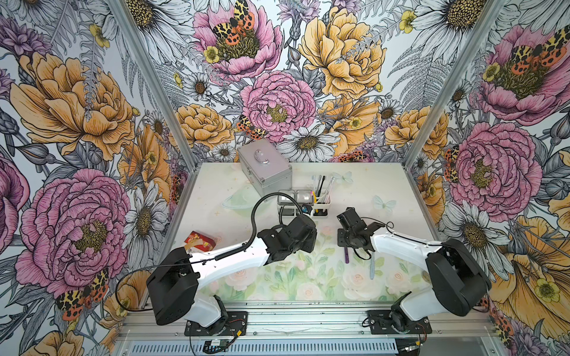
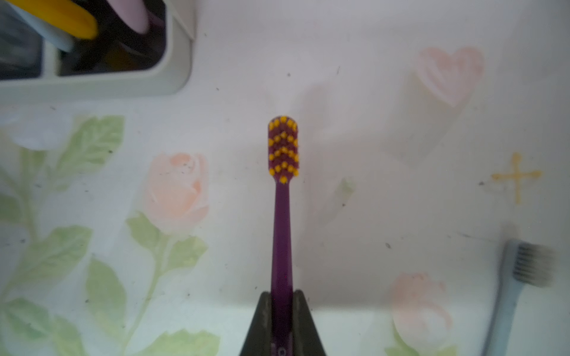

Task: Place the toothbrush into the toothbrush holder
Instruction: Pick up the toothbrush from the center of the board.

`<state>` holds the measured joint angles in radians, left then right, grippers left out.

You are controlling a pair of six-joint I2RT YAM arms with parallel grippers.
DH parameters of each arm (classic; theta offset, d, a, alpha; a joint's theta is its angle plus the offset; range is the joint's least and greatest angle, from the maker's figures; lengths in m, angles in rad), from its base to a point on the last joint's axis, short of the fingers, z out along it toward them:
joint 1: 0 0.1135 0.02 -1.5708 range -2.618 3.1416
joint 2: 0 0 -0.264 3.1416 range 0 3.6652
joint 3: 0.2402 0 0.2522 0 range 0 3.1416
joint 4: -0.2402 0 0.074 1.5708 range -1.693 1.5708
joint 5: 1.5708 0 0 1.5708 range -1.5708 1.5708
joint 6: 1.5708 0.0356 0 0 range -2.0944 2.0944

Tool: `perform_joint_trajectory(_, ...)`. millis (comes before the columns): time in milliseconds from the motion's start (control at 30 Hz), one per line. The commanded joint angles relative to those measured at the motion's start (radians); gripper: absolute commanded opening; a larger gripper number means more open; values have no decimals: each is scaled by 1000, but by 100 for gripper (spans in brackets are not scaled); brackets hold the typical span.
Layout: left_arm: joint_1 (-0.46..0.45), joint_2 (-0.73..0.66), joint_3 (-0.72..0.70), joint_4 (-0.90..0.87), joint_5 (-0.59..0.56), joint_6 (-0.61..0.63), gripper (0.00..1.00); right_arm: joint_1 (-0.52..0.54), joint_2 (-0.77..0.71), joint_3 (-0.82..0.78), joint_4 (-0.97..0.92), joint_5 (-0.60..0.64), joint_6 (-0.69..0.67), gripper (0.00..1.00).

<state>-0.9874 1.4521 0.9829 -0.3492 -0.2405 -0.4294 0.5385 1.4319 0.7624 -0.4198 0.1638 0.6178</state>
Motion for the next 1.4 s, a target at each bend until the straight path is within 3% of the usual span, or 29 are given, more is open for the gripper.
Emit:
perform_joint_trajectory(0,15,-7,10,42,80,34,57,10,-87,-16,65,-54,-47,0)
perform_joint_trajectory(267,66,19,4,197,269,65,63,11,-284,-74,83,-157,-103,0)
perform_joint_trajectory(567,90,121,93,225,324,57,62,17,-472,-139,86,-203,-140,0)
perform_joint_trajectory(867,76,127,93,304,351,49,62,20,-490,-153,86,-227,-142,0)
perform_joint_trajectory(1000,64,124,90,316,311,50,62,19,-497,-152,84,-229,-141,0)
perform_joint_trajectory(1367,58,221,172,349,363,41,63,21,-516,-158,87,-245,-149,0)
